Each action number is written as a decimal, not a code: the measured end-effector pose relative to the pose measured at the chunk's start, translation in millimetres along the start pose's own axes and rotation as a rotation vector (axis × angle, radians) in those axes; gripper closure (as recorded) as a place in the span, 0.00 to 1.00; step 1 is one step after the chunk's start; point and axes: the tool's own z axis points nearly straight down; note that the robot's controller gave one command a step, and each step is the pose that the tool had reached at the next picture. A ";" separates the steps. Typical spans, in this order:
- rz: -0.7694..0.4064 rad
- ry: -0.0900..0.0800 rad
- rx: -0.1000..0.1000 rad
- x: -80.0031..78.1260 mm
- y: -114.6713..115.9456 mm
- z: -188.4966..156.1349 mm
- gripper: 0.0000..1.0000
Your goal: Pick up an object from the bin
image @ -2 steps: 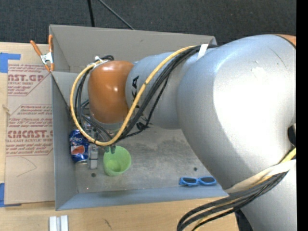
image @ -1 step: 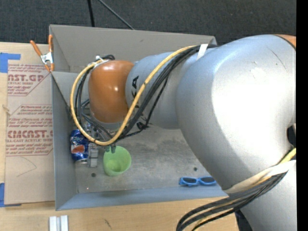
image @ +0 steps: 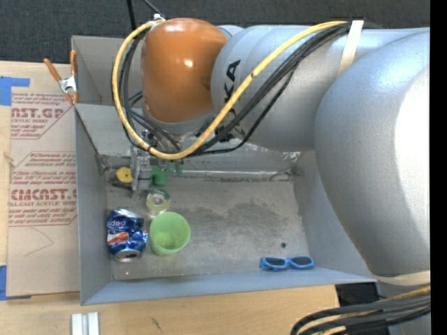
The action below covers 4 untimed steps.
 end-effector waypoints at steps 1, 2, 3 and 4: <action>-0.310 0.005 0.000 21.8 -6.8 -94.4 1.00; -0.511 0.016 -0.001 43.0 7.8 20.8 1.00; -0.509 0.010 -0.002 41.3 8.0 17.3 0.00; -0.701 0.003 -0.005 84.5 -11.5 138.4 0.00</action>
Offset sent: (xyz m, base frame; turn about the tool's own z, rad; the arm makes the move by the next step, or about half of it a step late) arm -0.0236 -0.0088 0.0921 -0.3083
